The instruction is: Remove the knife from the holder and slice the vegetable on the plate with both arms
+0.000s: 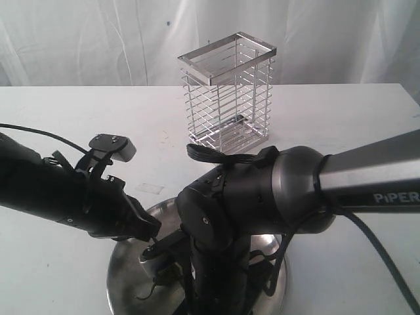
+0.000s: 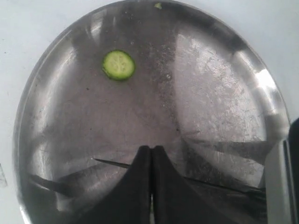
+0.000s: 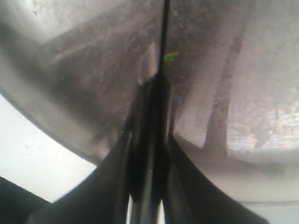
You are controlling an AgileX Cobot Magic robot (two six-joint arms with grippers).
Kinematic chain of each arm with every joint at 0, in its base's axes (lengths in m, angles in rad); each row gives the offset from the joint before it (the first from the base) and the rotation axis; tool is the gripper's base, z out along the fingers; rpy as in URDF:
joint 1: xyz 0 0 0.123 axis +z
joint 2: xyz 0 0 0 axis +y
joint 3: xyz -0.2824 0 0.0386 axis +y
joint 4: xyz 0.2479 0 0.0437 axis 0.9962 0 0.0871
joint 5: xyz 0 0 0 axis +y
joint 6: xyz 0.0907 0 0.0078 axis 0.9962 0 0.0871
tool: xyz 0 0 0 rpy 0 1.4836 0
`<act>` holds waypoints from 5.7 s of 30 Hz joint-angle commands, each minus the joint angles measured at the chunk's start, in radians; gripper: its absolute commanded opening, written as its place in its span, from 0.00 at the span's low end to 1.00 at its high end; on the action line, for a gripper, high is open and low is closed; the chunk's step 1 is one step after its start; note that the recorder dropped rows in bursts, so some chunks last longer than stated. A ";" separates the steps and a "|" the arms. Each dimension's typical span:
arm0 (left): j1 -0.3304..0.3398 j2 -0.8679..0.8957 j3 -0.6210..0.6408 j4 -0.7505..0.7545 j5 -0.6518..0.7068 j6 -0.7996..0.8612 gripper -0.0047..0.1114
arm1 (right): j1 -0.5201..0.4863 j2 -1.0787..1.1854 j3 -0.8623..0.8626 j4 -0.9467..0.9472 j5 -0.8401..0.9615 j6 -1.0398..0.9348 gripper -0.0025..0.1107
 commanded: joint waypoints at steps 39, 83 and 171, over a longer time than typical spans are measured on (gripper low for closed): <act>-0.015 0.103 -0.044 0.066 -0.035 0.009 0.04 | 0.004 0.000 0.005 -0.001 0.006 -0.014 0.02; -0.028 0.163 -0.013 -0.126 0.026 0.125 0.04 | 0.004 -0.050 -0.033 -0.097 0.166 -0.004 0.02; 0.183 0.196 -0.123 0.082 0.413 0.115 0.04 | 0.004 0.069 -0.033 -0.098 -0.055 -0.038 0.02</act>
